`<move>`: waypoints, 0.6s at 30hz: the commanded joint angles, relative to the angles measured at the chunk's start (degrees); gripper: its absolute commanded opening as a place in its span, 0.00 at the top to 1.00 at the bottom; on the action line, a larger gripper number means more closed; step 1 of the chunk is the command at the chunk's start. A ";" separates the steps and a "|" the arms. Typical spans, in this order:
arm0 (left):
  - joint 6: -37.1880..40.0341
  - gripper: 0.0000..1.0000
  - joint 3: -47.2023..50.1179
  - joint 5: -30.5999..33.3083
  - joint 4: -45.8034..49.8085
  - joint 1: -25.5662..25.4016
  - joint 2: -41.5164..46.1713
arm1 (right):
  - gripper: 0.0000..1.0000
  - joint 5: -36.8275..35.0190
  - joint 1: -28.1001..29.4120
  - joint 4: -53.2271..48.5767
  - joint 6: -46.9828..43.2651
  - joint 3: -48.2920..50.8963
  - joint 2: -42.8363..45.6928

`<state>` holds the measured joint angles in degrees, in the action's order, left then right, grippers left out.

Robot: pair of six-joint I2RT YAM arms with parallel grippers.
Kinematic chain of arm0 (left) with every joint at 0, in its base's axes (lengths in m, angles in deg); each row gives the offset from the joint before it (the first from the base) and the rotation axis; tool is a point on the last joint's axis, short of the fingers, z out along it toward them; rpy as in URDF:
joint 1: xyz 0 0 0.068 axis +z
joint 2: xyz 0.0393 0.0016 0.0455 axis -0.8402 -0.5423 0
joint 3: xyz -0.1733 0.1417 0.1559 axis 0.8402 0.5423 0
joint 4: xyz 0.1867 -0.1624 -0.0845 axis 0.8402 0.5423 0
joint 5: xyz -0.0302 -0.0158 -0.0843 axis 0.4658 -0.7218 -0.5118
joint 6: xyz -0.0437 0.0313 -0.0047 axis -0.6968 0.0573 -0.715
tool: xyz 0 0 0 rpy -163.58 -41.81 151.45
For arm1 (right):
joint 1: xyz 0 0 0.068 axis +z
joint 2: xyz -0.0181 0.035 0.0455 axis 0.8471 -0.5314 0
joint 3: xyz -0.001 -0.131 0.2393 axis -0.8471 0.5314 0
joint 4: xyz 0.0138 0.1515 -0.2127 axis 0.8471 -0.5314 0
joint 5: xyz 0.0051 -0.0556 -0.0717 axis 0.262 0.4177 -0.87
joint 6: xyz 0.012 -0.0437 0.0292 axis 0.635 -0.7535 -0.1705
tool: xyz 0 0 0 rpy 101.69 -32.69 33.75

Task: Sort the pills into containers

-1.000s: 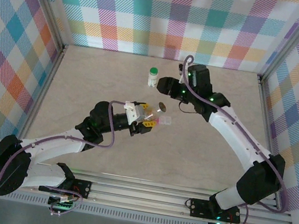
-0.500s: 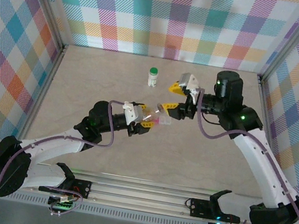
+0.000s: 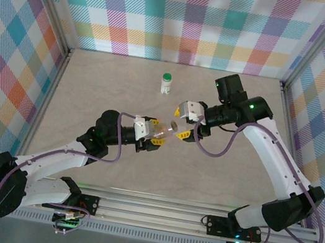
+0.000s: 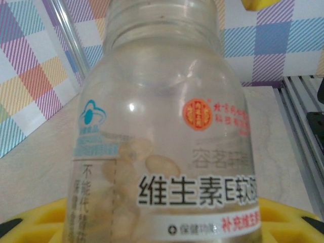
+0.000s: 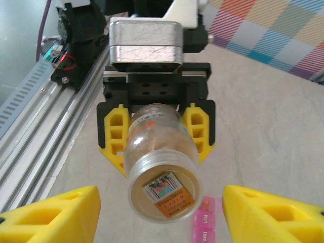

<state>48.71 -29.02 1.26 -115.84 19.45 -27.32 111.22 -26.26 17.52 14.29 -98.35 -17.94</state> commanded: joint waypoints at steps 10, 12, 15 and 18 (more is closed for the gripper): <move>0.30 1.00 -0.63 -4.93 -0.54 0.27 0.67 | 0.43 -0.87 2.16 -5.90 -5.96 -3.24 -3.52; 0.24 1.00 -0.78 -5.03 -0.58 0.27 0.75 | 0.49 -0.86 2.20 -6.31 -5.91 -3.05 -3.61; 0.16 1.00 -1.13 -5.13 -0.38 0.27 0.71 | 0.59 -0.59 2.36 -6.67 -5.47 -2.72 -3.62; 0.42 1.00 -1.74 -4.99 -0.03 0.27 0.36 | 0.67 -0.03 3.18 -6.45 -3.51 -2.07 -3.39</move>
<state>48.62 -29.04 -1.93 -114.86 19.45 -27.32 108.75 -24.06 12.97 10.49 -99.77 -21.31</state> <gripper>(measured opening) 0.518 0.350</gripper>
